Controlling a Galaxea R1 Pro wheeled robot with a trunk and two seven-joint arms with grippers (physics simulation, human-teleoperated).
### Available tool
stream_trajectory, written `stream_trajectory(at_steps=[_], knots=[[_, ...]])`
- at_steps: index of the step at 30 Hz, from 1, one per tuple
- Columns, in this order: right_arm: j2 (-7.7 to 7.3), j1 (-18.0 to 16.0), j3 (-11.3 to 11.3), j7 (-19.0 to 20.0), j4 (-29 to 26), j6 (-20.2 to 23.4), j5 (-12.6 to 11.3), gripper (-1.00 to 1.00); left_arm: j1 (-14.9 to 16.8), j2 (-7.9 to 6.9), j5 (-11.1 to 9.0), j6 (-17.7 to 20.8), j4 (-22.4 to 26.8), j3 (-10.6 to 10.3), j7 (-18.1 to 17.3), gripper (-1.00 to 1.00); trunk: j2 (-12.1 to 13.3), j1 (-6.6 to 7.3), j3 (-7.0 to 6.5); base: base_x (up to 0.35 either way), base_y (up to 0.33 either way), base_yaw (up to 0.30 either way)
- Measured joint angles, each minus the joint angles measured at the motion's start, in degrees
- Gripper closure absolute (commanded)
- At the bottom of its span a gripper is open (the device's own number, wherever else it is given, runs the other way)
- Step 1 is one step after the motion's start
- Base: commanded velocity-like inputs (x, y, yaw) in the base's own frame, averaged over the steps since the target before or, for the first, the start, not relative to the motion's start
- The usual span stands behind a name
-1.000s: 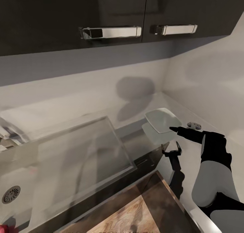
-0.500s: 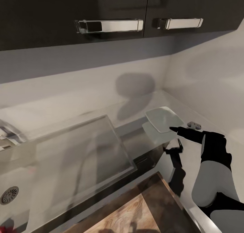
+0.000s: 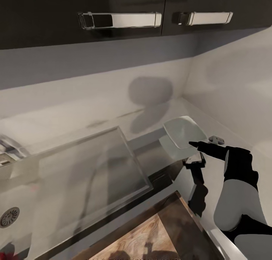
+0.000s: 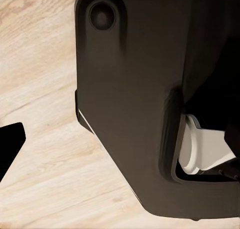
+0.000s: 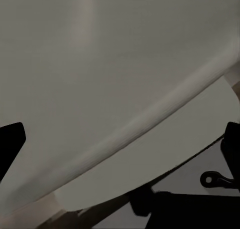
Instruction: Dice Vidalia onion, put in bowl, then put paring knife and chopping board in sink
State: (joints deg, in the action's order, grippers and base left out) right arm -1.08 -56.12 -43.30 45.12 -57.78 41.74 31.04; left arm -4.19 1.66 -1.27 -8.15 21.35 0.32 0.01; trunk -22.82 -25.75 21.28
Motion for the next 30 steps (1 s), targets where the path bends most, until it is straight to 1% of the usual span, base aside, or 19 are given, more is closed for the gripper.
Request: stream_trajectory(at_steps=[13,14,20,25,30], knots=[[0.00,0.00,0.02,0.00,0.00,0.00,0.01,-1.00,0.00,0.00,0.00,0.01,0.00,0.00,0.00,-1.00,0.00,0.00,1.19,0.000,0.000,0.000],[0.00,0.01,0.01,0.00,0.00,-0.02,0.02,1.00,0.00,0.00,0.00,0.00,0.00,0.00,0.00,-1.00,0.00,0.00,1.25,0.000,0.000,0.000],[-0.01,-0.04,-0.08,0.04,-0.04,-0.02,-0.54,1.00,-0.01,0.00,0.00,-0.01,0.00,0.01,-0.01,-1.00,-0.03,0.01,1.35,0.000,0.000,0.000],[0.00,0.00,-0.05,0.03,-0.01,0.07,-0.07,1.00,0.00,0.00,0.00,-0.03,0.00,0.00,-0.01,-1.00,-0.01,0.01,1.37,0.000,0.000,0.000],[0.00,0.00,-0.18,0.04,-0.01,0.07,-0.11,1.00,0.00,0.00,0.00,-0.04,0.01,0.00,0.00,-1.00,-0.01,0.01,1.23,0.000,0.000,-0.019]])
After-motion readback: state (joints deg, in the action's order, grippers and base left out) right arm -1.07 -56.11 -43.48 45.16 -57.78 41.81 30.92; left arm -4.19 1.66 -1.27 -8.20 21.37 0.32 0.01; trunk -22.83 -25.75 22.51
